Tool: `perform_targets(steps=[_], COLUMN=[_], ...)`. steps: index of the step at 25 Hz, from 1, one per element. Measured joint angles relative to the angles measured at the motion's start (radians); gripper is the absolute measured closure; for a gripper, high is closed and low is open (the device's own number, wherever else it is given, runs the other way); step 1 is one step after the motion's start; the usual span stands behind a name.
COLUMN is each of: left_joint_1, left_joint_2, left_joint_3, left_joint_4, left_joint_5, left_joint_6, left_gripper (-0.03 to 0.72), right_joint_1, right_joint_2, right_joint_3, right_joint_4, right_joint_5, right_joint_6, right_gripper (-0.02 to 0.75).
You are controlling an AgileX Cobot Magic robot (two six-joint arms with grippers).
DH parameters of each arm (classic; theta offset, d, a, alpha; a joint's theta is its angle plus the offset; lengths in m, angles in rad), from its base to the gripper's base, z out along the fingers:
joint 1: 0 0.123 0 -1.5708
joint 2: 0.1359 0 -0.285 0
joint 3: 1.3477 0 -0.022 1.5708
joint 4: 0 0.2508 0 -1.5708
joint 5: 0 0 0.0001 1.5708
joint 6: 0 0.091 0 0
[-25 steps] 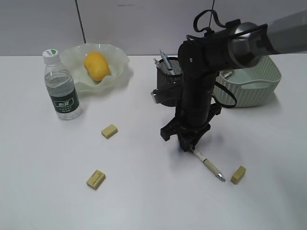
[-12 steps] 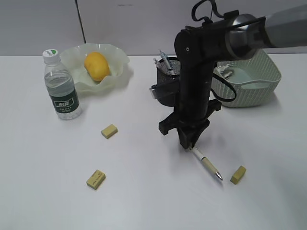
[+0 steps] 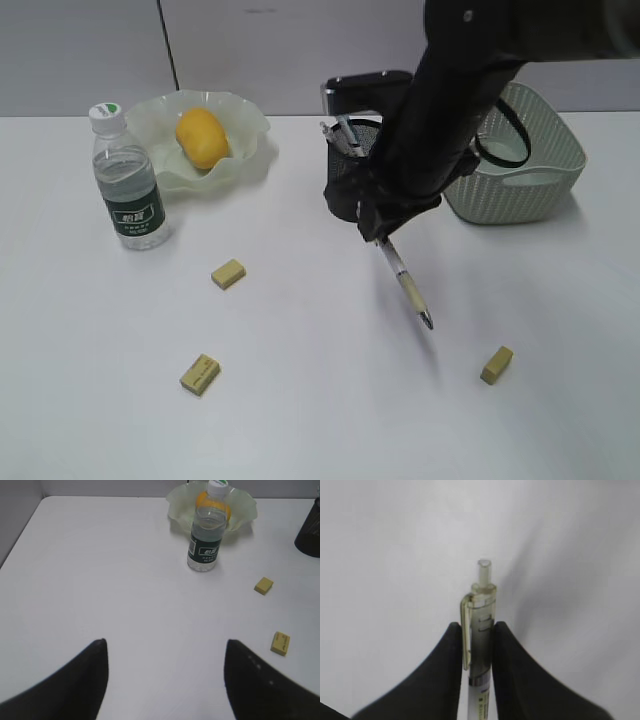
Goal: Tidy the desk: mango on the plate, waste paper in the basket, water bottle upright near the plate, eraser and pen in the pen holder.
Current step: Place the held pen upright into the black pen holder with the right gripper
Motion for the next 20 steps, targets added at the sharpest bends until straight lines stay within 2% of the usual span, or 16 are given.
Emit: perform_targets(steps=[6,10,20], left_joint_1=[0.0,0.0,0.0], left_joint_2=[0.0,0.0,0.0], left_joint_3=[0.0,0.0,0.0], left_joint_4=[0.0,0.0,0.0], left_joint_5=[0.0,0.0,0.0], left_joint_6=[0.0,0.0,0.0], left_gripper=[0.141,0.141,0.141], right_joint_1=[0.0,0.0,-0.035], right_joint_2=[-0.242,-0.331,-0.276], right_joint_3=[0.187,0.215,0.215], right_joint_4=[0.01,-0.016,-0.072], right_joint_5=[-0.348,-0.559,-1.012], right_joint_6=[0.0,0.0,0.0], right_gripper=[0.584,0.584,0.585])
